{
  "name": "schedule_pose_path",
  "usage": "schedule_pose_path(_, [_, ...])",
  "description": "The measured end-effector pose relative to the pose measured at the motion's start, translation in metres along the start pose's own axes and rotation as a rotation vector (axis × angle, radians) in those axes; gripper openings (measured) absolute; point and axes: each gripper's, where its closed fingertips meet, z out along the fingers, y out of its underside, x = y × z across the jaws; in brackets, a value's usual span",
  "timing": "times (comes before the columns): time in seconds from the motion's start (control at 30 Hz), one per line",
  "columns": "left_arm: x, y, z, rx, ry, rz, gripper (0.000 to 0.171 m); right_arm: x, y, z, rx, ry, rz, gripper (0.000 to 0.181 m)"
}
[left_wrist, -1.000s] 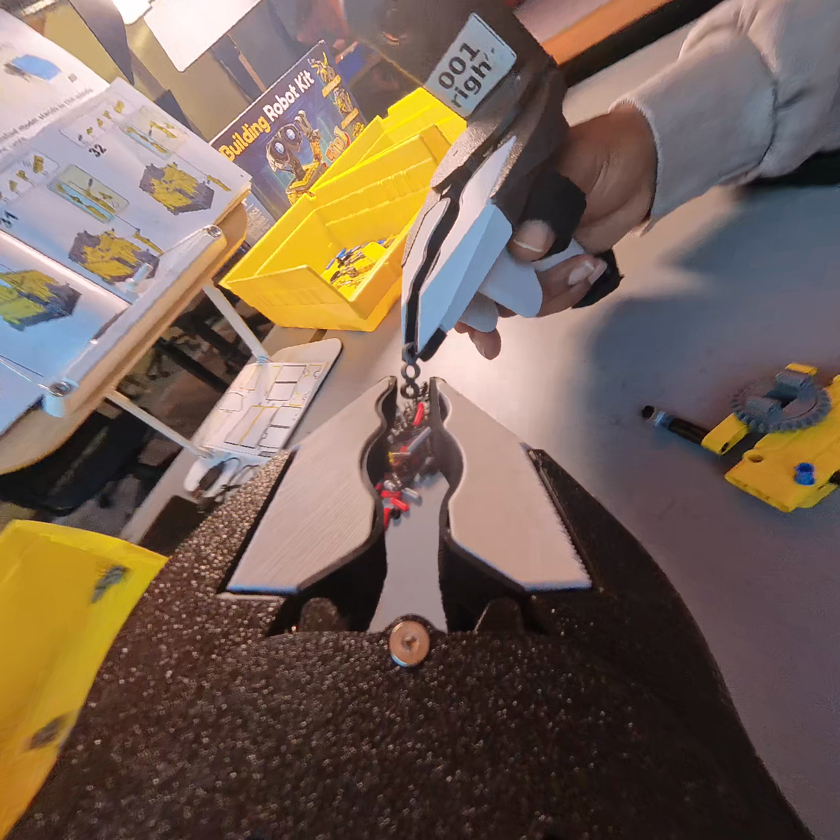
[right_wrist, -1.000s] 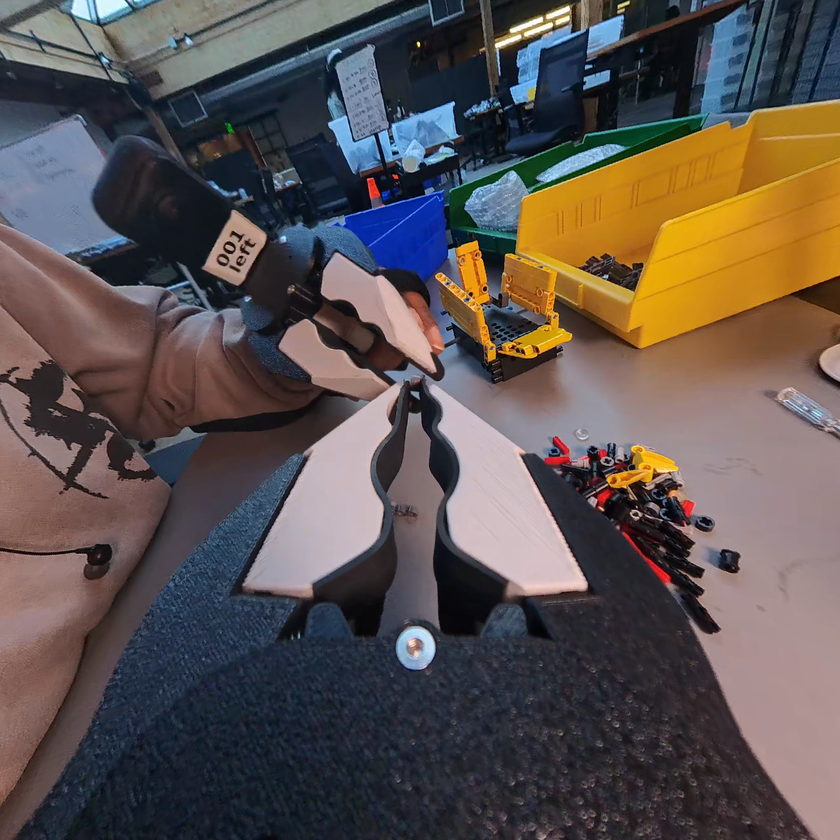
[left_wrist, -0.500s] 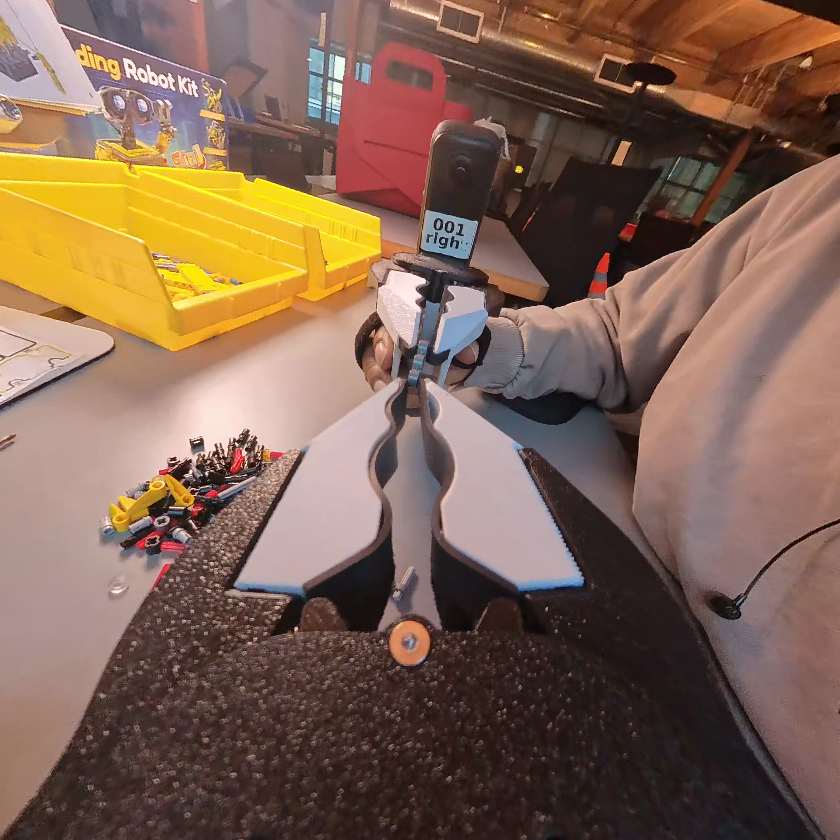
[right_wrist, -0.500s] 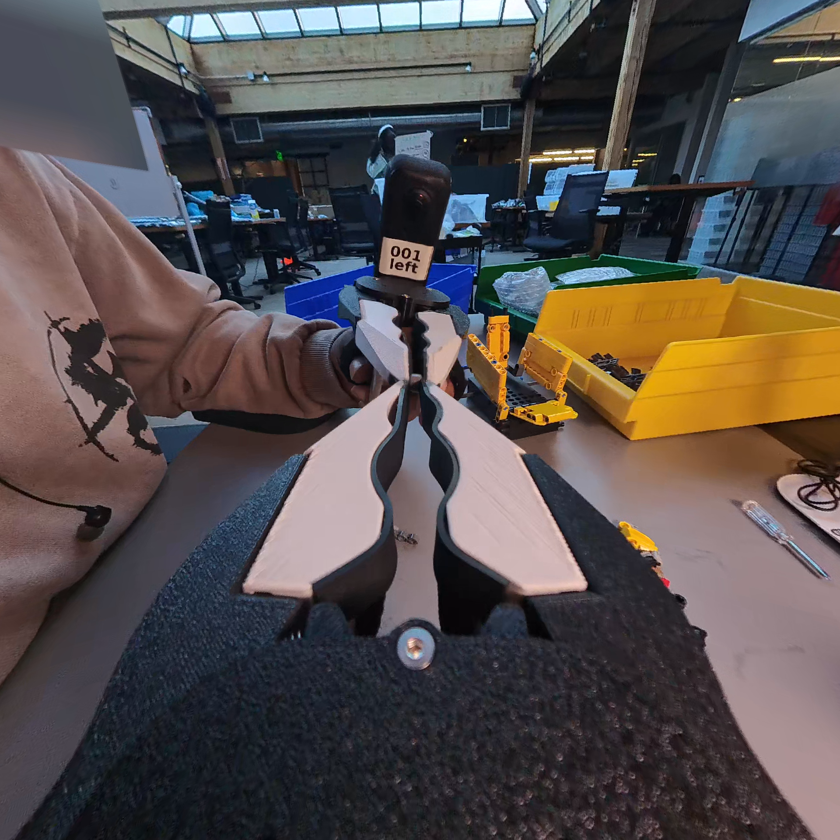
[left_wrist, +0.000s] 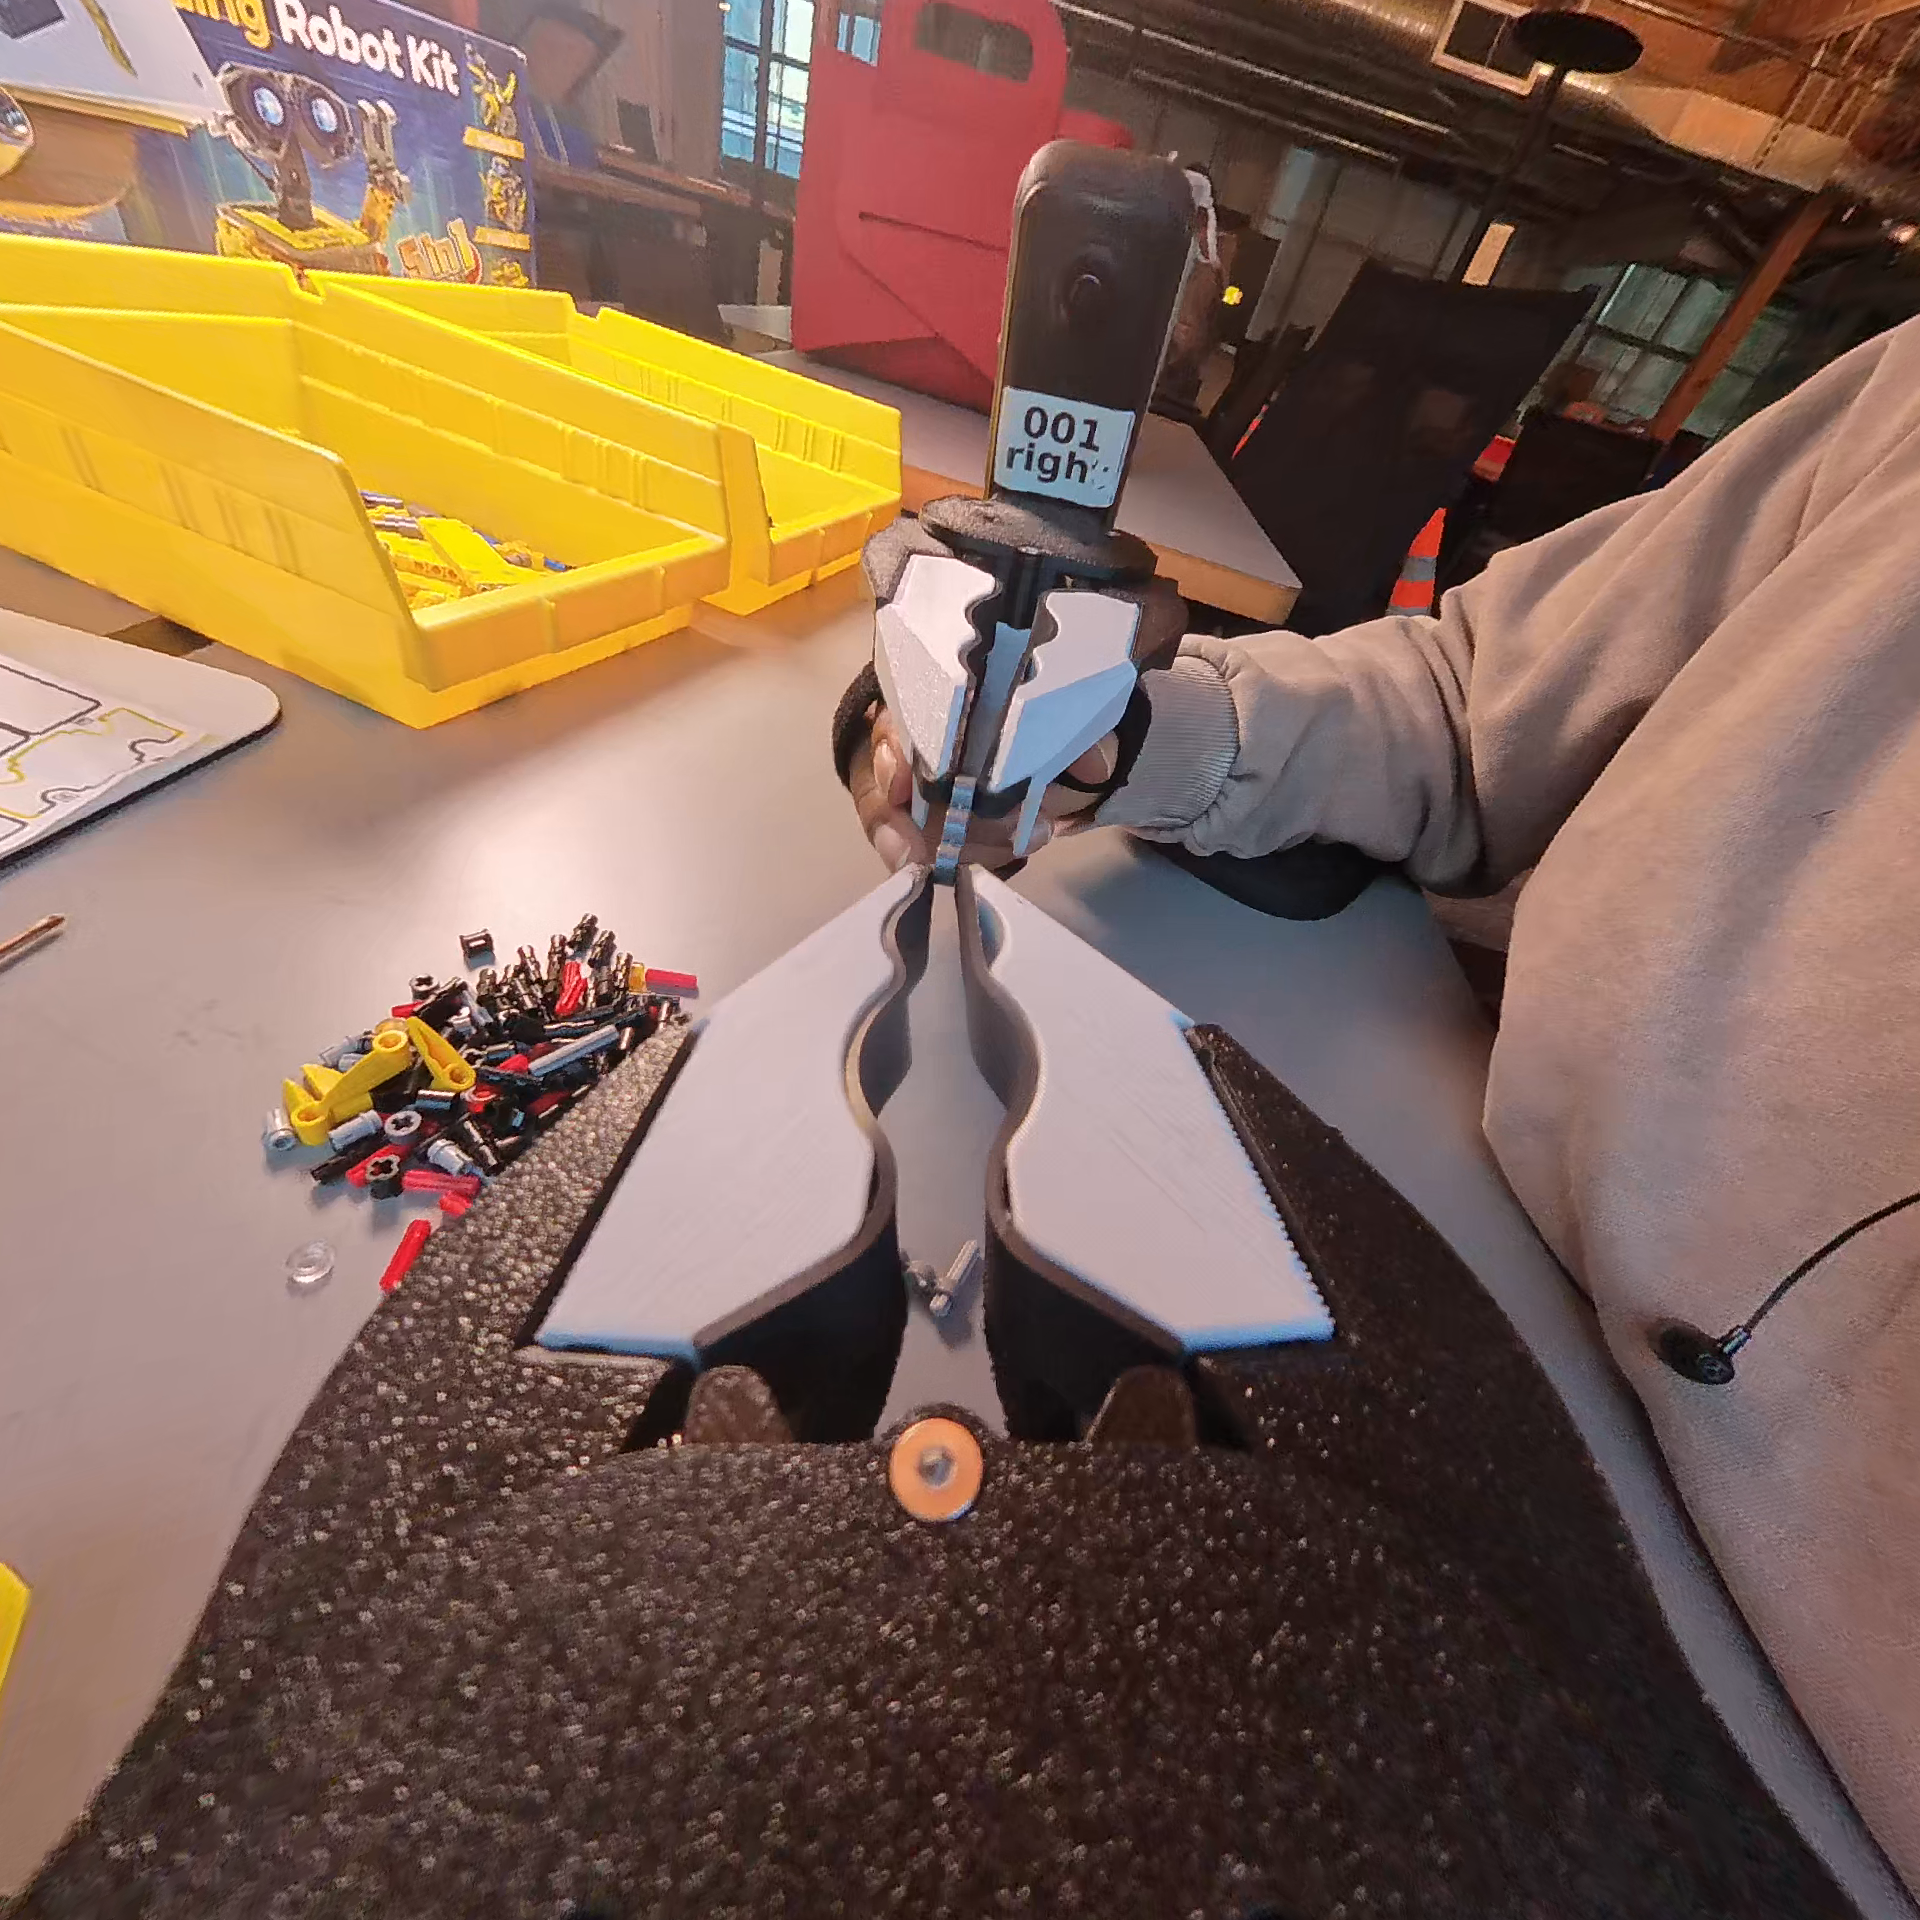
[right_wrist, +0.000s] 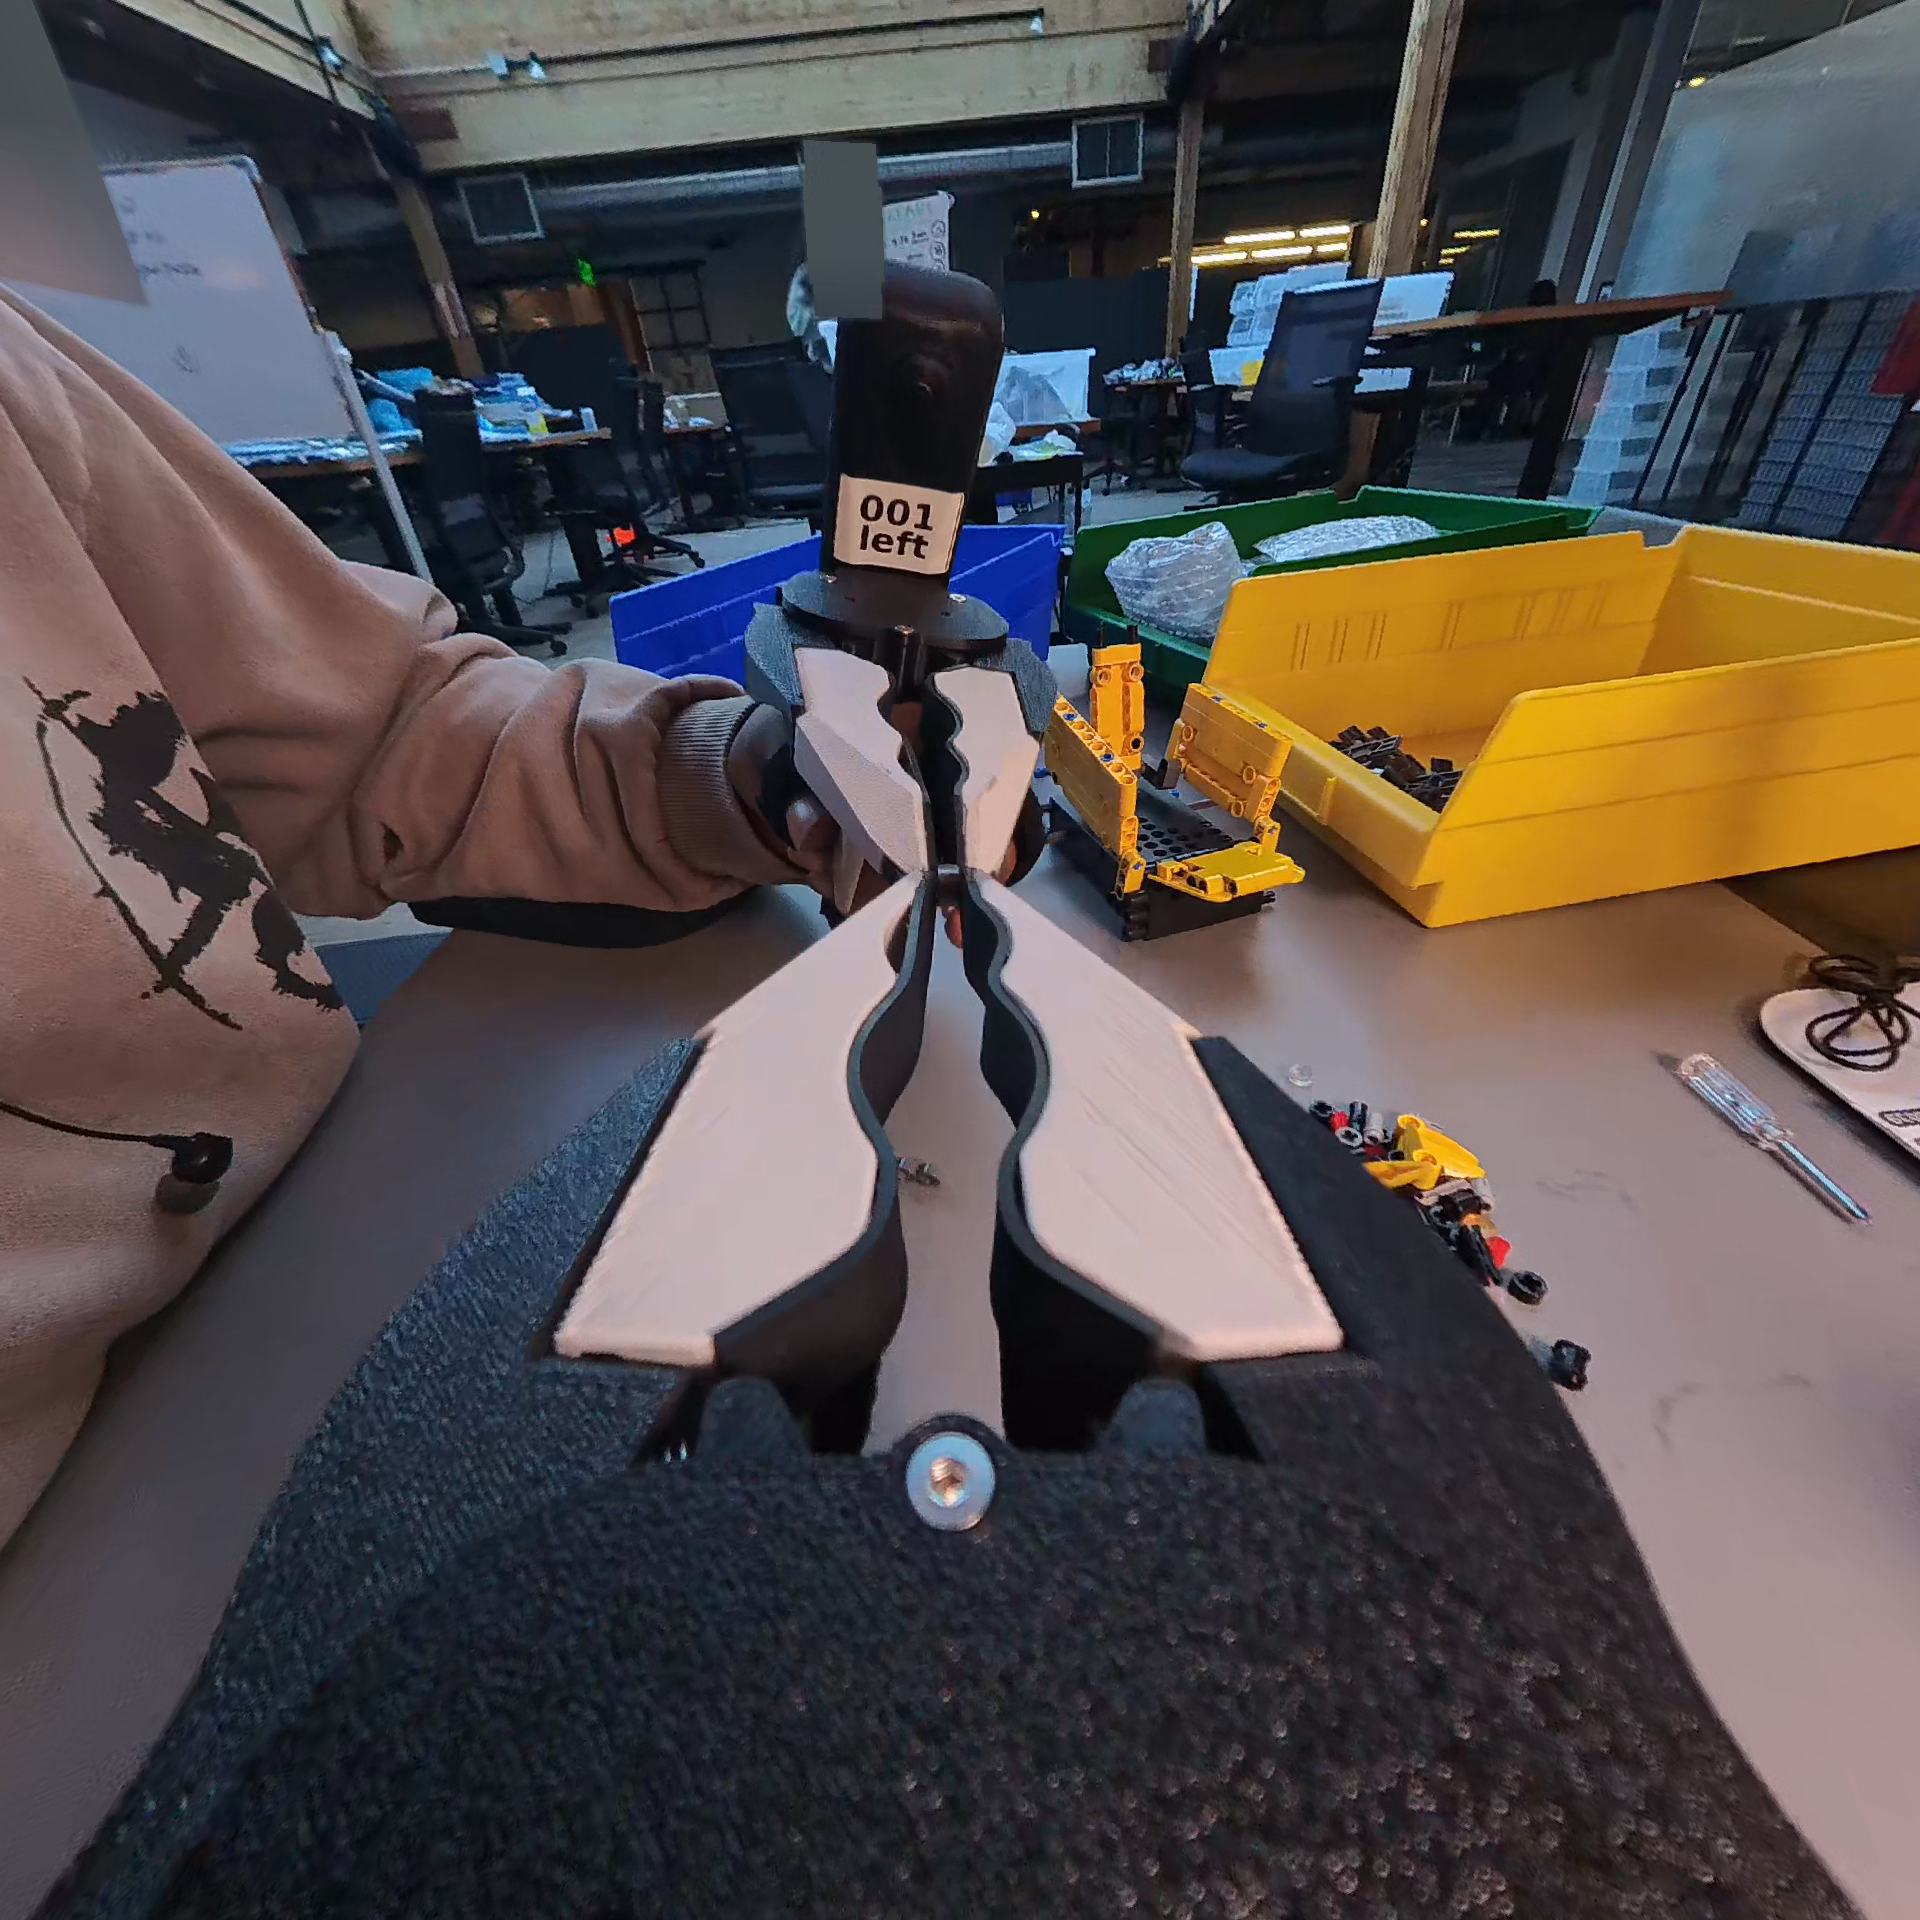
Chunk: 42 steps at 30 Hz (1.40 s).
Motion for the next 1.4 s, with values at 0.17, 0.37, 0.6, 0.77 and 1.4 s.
schedule_pose_path(0.17, [-0.023, 0.002, -0.006, 0.005, -0.120, -0.020, 0.007, 0.049, -0.010, -0.025, -0.045, 0.239, -0.079, 0.003])
schedule_pose_path(0.37, [-0.056, 0.017, -0.015, -0.098, -0.331, 0.070, 0.022, 0.195, 0.000, -0.157, -0.346, 0.930, -0.249, 0.003])
schedule_pose_path(0.6, [-0.059, 0.034, -0.011, -0.204, -0.362, 0.138, 0.028, 0.225, 0.029, -0.195, -0.387, 1.032, -0.117, 0.004])
schedule_pose_path(0.77, [-0.055, 0.042, -0.007, -0.255, -0.338, 0.157, 0.032, 0.226, 0.032, -0.195, -0.406, 1.048, -0.124, 0.009])
schedule_pose_path(1.4, [-0.001, 0.105, -0.013, -0.624, 0.007, 0.282, 0.022, -0.006, 0.083, 0.000, -0.573, -0.048, -0.135, 0.014])
